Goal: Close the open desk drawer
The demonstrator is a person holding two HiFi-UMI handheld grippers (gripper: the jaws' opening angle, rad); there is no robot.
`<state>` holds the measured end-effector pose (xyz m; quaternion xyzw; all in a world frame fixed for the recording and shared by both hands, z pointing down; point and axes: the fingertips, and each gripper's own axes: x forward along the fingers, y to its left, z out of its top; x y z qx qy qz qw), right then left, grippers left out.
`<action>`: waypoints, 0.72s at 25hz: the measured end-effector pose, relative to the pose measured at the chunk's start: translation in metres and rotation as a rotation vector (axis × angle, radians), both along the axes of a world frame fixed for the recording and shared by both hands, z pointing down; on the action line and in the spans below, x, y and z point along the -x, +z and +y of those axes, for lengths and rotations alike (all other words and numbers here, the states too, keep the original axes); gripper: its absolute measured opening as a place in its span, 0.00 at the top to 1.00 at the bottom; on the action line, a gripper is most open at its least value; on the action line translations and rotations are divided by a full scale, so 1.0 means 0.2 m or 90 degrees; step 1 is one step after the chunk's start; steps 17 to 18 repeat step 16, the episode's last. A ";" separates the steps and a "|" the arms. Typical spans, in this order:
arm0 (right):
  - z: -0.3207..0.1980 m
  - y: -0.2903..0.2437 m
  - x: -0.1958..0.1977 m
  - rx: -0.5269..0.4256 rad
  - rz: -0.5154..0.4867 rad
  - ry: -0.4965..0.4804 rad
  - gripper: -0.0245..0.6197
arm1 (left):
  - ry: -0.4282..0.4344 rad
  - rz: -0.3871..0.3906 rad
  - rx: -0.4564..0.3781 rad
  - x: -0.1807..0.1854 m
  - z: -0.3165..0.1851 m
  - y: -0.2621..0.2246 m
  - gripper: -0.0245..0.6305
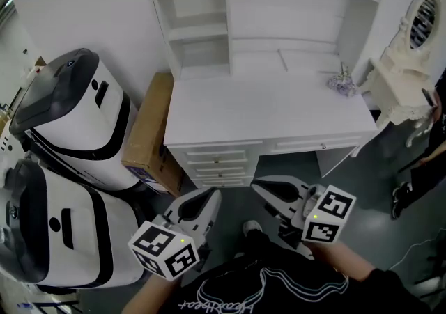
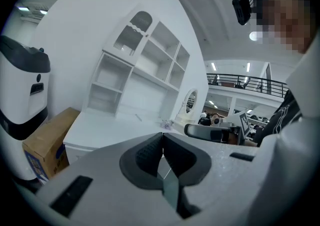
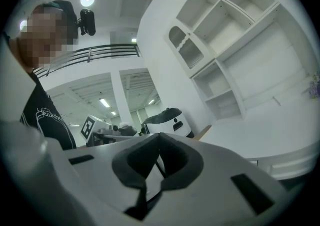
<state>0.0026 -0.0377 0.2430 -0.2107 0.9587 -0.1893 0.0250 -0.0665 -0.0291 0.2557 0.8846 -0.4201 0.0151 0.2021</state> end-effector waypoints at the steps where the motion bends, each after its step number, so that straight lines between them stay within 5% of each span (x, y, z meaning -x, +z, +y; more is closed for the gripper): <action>1: 0.01 0.00 0.00 -0.001 0.000 -0.001 0.95 | 0.002 0.001 0.000 -0.01 0.01 0.00 0.96; 18: 0.04 -0.02 0.00 -0.004 0.010 0.003 0.95 | 0.021 0.004 -0.009 -0.04 0.02 -0.04 0.96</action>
